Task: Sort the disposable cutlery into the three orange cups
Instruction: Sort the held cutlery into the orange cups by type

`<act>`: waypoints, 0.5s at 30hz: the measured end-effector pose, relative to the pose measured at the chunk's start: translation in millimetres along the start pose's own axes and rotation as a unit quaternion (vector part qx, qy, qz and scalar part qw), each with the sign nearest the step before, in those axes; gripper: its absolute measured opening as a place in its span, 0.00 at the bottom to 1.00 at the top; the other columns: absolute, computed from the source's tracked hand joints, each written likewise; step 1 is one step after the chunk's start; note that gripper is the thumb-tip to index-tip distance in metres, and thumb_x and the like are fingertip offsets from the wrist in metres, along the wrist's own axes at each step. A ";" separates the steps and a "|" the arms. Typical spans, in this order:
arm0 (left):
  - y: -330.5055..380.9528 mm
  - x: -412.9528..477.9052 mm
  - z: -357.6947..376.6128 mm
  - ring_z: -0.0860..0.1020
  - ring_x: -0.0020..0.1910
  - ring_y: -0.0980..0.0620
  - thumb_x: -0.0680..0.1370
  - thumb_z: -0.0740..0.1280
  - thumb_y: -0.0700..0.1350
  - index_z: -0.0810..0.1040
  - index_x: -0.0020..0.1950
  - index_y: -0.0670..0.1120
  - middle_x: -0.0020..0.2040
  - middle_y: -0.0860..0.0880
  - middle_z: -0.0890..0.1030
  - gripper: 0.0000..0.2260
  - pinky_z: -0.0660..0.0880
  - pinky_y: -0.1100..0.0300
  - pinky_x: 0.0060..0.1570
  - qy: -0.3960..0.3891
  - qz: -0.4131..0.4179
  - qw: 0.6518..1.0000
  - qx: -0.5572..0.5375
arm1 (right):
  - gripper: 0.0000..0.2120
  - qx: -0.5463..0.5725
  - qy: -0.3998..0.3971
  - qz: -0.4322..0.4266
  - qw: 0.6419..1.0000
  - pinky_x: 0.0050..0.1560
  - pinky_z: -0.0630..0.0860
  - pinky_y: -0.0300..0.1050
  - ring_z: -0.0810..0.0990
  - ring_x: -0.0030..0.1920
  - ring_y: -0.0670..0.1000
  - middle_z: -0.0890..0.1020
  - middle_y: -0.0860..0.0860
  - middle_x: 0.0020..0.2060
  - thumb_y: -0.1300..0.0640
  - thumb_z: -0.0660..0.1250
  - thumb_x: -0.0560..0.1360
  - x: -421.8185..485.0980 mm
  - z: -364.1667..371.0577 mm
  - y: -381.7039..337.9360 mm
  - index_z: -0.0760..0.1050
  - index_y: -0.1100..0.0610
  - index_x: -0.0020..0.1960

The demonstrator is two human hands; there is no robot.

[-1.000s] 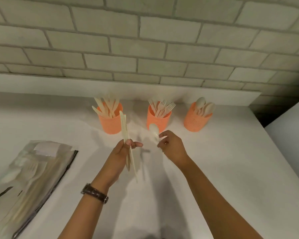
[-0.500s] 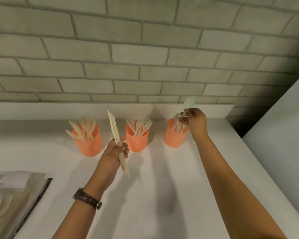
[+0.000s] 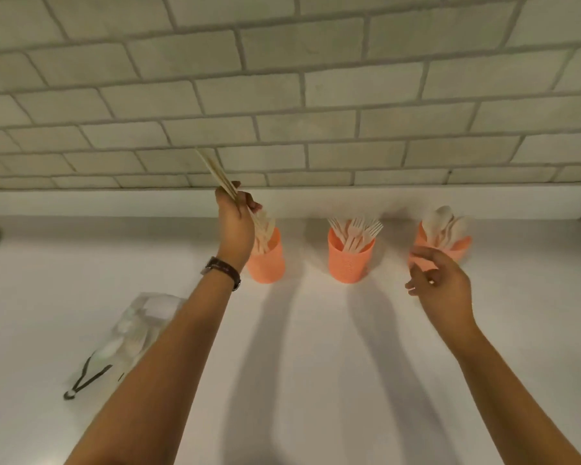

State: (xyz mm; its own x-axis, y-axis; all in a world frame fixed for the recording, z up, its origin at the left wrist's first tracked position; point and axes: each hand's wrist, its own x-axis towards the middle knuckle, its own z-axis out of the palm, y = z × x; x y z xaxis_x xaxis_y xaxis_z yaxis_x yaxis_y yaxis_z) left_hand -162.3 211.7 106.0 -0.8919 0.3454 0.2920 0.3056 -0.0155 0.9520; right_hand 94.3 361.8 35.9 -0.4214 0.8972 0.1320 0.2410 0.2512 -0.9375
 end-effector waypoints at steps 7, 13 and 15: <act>-61.4 4.0 9.0 0.76 0.51 0.42 0.80 0.56 0.43 0.71 0.53 0.40 0.48 0.44 0.80 0.09 0.63 0.50 0.57 -0.010 0.046 0.932 0.361 | 0.11 -0.061 -0.079 -0.035 0.994 0.44 0.80 0.53 0.80 0.35 0.51 0.79 0.42 0.49 0.63 0.66 0.75 -34.9 9.7 6.3 0.77 0.50 0.53; -65.1 -13.4 4.4 0.58 0.73 0.46 0.76 0.63 0.53 0.63 0.71 0.44 0.72 0.45 0.63 0.26 0.43 0.42 0.71 0.033 0.034 0.901 0.431 | 0.11 -0.064 -0.088 -0.059 0.992 0.43 0.78 0.46 0.81 0.39 0.52 0.76 0.34 0.49 0.62 0.65 0.76 -31.0 9.6 -5.0 0.77 0.51 0.54; -56.0 -20.5 -6.2 0.60 0.72 0.45 0.77 0.62 0.51 0.63 0.71 0.44 0.72 0.45 0.63 0.25 0.45 0.40 0.71 0.061 0.029 0.911 0.407 | 0.10 -0.065 -0.115 -0.062 0.989 0.42 0.77 0.42 0.81 0.39 0.52 0.77 0.36 0.47 0.61 0.65 0.76 -32.3 13.1 -10.0 0.78 0.50 0.54</act>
State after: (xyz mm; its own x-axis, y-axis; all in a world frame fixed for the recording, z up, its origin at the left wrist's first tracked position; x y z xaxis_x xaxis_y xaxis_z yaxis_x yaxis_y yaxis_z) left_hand -163.2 199.6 47.3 -0.8820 0.2579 0.3945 0.4544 0.6876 0.5663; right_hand 94.0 325.5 36.8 -0.6387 0.7540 0.1534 0.2782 0.4122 -0.8676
